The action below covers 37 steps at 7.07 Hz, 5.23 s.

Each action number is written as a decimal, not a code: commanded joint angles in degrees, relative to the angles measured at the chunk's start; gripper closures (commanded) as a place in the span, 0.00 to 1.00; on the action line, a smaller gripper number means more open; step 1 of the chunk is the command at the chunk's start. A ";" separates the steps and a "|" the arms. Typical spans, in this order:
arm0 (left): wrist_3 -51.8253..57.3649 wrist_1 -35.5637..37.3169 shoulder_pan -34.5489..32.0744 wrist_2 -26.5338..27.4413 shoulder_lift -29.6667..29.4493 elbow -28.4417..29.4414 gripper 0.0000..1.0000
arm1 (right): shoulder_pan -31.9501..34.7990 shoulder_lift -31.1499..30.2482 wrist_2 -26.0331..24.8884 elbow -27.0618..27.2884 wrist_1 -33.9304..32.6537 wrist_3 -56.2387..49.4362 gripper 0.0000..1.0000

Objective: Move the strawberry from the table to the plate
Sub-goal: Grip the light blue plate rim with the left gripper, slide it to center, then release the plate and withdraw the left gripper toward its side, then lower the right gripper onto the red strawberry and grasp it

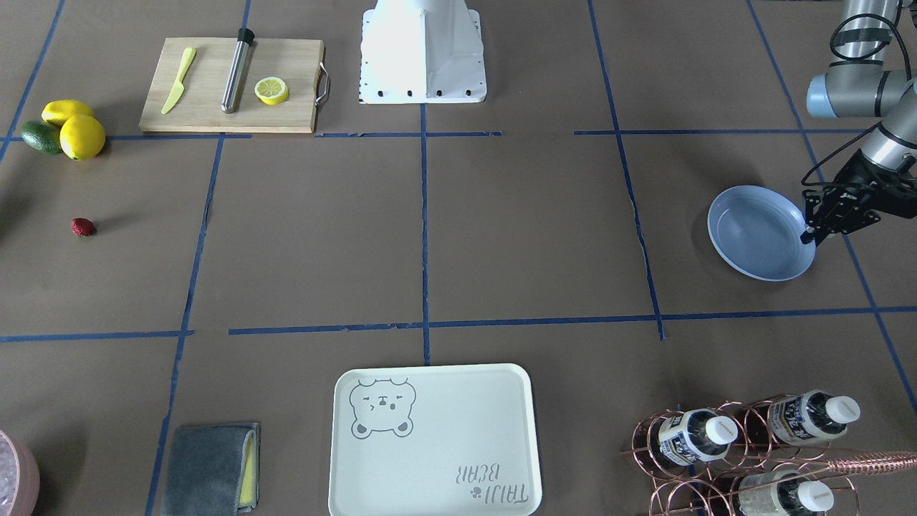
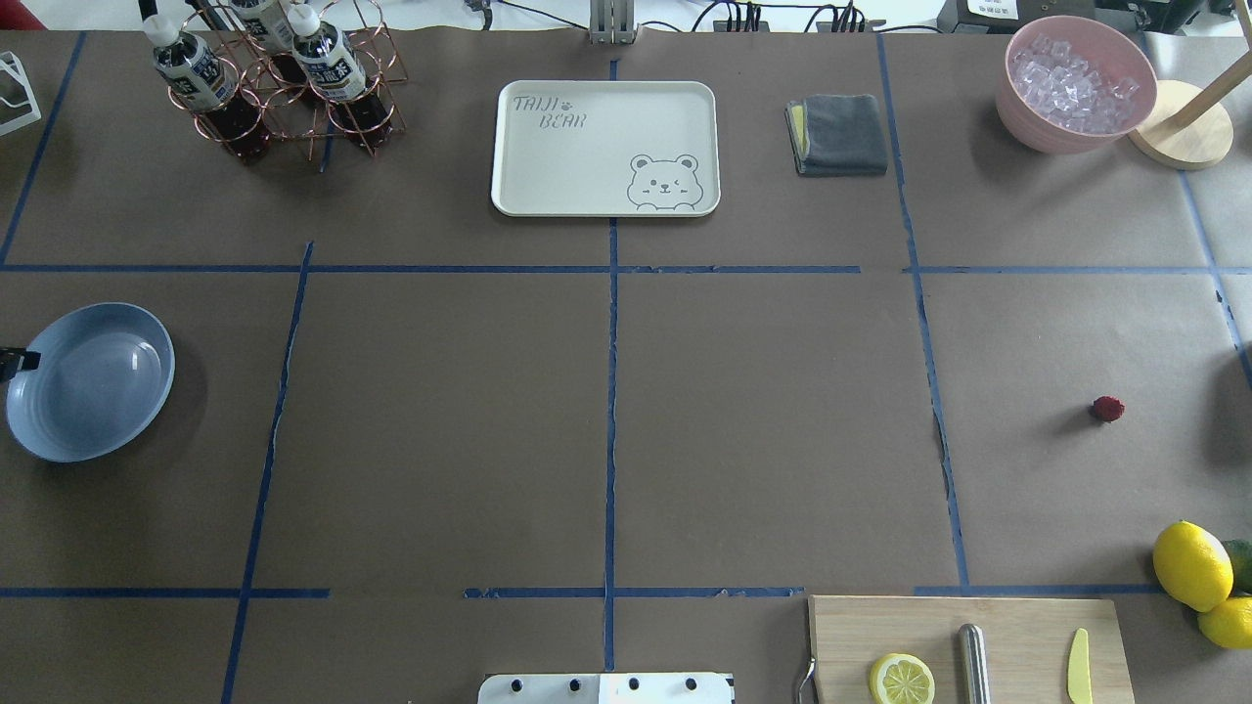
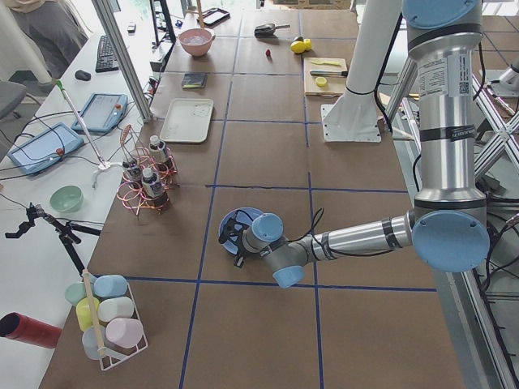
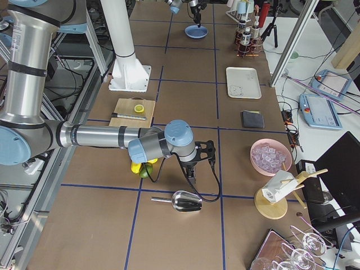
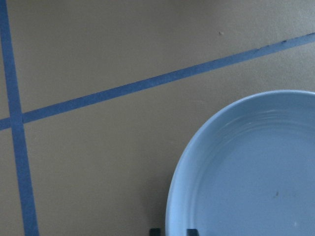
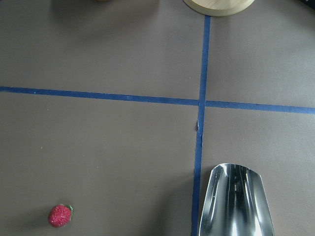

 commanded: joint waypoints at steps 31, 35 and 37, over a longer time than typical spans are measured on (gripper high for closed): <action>43.41 77.79 -31.44 -15.06 -8.15 -19.63 0.00 | -39.16 0.36 -22.46 4.27 24.17 35.84 0.01; 43.41 77.79 -31.53 -15.06 -7.89 -20.07 0.00 | -39.55 0.26 -26.82 -5.01 30.15 32.79 0.02; 43.41 77.79 -31.44 -15.06 -7.89 -20.16 0.00 | -40.51 -0.52 -26.38 -6.07 29.97 32.61 0.24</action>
